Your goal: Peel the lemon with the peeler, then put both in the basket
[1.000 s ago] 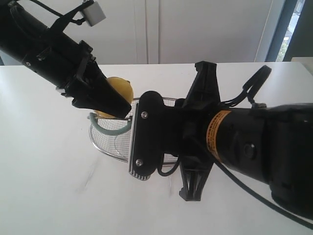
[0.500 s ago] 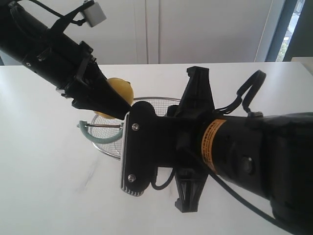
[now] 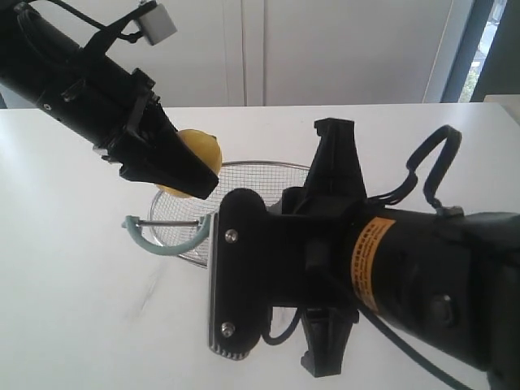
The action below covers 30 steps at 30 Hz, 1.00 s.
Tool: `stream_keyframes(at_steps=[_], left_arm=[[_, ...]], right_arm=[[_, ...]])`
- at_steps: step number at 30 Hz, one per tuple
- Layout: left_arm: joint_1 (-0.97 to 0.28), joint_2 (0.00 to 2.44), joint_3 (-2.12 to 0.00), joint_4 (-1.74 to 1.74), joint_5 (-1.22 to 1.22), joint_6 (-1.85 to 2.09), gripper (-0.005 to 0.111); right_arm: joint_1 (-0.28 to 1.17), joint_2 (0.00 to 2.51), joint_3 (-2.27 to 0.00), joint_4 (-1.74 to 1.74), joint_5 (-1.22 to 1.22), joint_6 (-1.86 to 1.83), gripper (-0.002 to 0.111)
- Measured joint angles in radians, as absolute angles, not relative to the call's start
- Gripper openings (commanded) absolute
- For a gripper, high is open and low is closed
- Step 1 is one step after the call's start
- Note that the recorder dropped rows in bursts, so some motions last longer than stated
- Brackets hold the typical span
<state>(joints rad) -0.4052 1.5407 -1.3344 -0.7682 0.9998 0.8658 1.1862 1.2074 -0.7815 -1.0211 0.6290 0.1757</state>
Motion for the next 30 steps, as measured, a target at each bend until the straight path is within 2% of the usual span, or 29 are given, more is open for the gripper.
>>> stream_keyframes(at_steps=[15,25,30], left_arm=[[-0.405,1.541,-1.334,-0.78,1.014,0.866,0.0],[-0.405,1.541,-1.334,-0.783,1.017,0.866,0.0],[-0.405,1.541,-1.334,-0.783,1.017,0.866,0.0]], right_arm=[[0.949,1.321,-0.765,-1.054,0.548,0.176,0.0],[0.948,1.34,-0.778,-1.056,0.49,0.176,0.0],[1.004,1.34,-0.785,-1.056,0.501,0.179,0.0]])
